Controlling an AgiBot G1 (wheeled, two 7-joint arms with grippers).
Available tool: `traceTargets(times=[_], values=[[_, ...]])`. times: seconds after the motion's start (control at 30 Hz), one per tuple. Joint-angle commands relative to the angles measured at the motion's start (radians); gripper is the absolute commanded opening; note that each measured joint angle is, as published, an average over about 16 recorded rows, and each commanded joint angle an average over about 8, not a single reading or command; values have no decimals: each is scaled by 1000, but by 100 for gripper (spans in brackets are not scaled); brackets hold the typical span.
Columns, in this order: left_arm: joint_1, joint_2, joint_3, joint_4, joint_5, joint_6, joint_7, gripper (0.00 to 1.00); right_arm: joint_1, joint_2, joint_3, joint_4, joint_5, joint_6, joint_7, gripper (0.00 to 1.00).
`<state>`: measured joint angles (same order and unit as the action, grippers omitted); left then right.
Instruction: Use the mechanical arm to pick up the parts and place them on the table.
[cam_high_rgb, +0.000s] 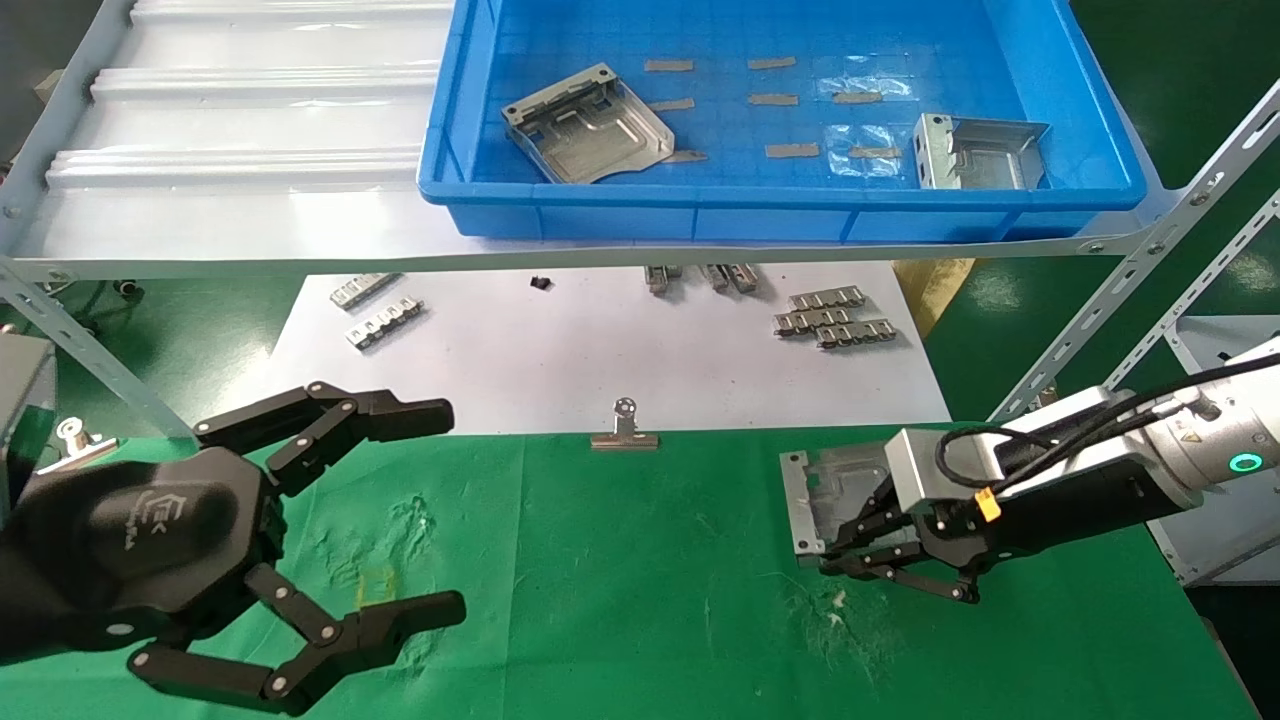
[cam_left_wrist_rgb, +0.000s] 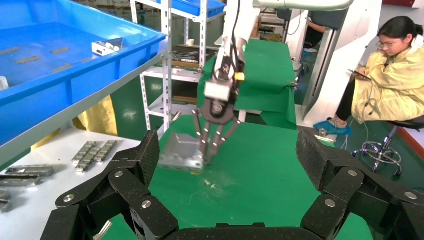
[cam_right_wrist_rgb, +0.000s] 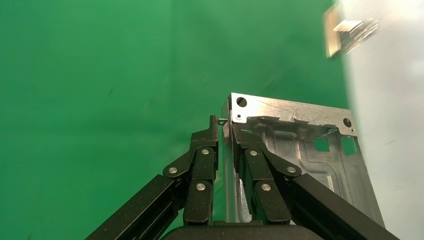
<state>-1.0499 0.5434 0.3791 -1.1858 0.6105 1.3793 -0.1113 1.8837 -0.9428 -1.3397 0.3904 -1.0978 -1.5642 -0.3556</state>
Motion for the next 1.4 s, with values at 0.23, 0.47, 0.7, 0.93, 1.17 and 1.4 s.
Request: traceTargets(times=[0.23,0.47,0.7,0.93,1.17,1.4], values=[[0,0,0,0,0,0,0,100,-23,-55,-49,-102,-52,-9,-123,0],[0,0,0,0,0,0,0,100,-33,-98,-78,-160,-82,4,-219,20],[0,0,0,0,0,0,0,100,-26,-146,-100,-217,-118,31,-295,96],[0,0,0,0,0,0,0,100,-35,-172,-89,-287,-104,60,-332,100],[0,0,0,0,0,0,0,100,-24,-177,-80,-327,-88,21,-328,100],[0,0,0,0,0,0,0,100,3,-160,-36,-356,-21,-17,-257,100]])
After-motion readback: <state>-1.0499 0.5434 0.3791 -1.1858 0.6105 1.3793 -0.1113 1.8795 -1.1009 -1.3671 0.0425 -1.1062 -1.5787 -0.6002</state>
